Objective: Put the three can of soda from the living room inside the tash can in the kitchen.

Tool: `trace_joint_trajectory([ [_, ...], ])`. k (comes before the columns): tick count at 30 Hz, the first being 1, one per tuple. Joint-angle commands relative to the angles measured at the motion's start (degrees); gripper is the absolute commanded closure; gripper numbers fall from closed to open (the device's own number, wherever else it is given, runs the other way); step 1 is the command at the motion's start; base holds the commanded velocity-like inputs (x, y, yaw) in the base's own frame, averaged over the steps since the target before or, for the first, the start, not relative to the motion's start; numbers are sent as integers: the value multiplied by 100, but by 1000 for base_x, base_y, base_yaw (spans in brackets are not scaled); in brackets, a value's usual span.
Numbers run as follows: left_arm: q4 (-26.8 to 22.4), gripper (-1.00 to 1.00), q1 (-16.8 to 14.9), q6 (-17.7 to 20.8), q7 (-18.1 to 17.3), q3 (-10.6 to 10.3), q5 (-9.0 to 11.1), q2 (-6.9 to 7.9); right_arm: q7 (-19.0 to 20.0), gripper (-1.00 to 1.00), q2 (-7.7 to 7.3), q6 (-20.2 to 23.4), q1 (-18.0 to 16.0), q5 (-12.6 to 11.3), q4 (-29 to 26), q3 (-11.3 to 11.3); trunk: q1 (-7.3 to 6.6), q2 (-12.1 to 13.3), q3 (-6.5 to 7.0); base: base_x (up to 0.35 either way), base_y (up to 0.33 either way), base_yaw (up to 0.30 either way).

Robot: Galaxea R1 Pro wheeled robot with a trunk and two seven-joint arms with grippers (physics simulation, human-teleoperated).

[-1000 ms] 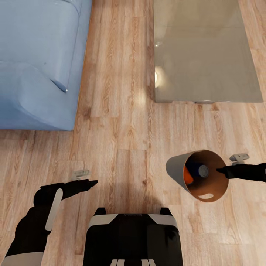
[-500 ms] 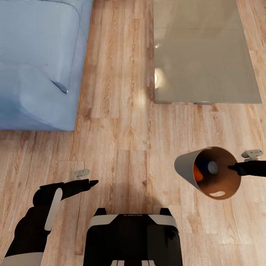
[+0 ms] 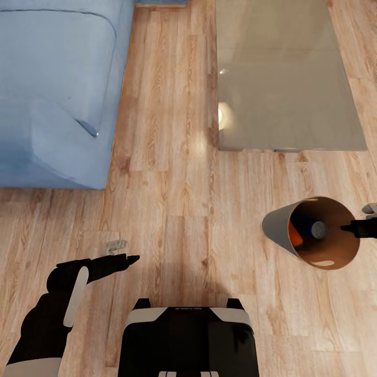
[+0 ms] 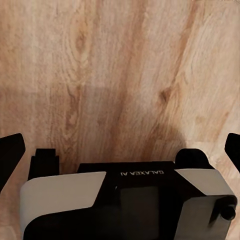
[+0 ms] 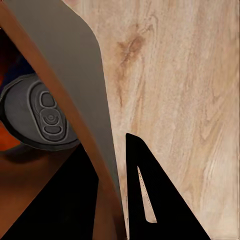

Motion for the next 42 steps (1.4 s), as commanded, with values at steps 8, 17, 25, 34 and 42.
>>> trace_joint_trajectory([
  [8,0,-100,0,-9,8,0,-1,-3,33,100,-135,100,-395,-195,488,430,0,0,75,0,0,0],
  [17,3,-100,0,-12,11,2,-1,-3,33,100,-122,100,-704,-189,1112,568,0,0,158,0,0,0],
  [25,9,-100,0,-35,19,0,-1,-3,33,100,-73,100,-1119,12,1816,928,0,0,232,0,0,0],
  [34,9,-100,0,-44,20,1,-1,-3,33,100,933,100,-1974,1474,3190,1290,0,0,299,0,0,0],
  [42,9,-100,0,-47,22,0,-1,-3,29,100,1380,100,-2807,2075,4295,1309,0,0,359,0,0,0],
])
